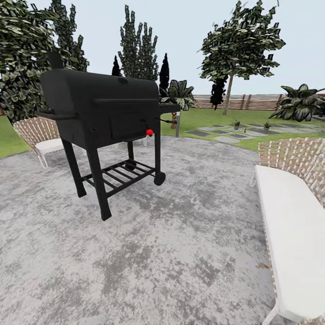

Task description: Pick up the pesticide atomizer in the garden and spray insectifuge to fully cover both potted plants in the garden.

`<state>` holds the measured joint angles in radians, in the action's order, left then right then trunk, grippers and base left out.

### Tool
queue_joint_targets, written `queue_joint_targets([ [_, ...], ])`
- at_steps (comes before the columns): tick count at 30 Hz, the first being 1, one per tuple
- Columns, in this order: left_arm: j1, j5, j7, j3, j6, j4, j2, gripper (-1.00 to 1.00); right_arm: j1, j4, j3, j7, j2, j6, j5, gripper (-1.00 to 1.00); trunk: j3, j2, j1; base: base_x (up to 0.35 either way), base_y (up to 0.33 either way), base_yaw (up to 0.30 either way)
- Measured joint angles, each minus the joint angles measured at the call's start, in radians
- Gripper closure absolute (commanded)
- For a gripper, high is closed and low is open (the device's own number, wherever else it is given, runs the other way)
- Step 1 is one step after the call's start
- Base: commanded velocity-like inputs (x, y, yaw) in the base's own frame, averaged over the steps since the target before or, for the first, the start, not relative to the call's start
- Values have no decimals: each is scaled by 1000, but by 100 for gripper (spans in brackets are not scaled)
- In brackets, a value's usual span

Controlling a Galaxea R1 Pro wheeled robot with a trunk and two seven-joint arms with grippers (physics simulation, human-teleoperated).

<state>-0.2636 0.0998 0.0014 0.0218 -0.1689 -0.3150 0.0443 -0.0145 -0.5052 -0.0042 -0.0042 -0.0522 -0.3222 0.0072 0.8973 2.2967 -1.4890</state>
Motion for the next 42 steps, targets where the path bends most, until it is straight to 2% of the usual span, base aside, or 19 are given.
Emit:
queue_joint_targets([
  [10,0,0,0,0,0,0,0,-100,0,0,0,0,0,0,0,-100,0,0,0,47,305,-291],
  [21,0,0,0,0,0,0,2,-100,0,0,0,0,0,0,1,-100,0,0,1,236,247,-291],
  [42,0,0,0,0,0,0,4,-100,0,0,0,0,0,0,0,-100,0,0,1,337,14,-291],
])
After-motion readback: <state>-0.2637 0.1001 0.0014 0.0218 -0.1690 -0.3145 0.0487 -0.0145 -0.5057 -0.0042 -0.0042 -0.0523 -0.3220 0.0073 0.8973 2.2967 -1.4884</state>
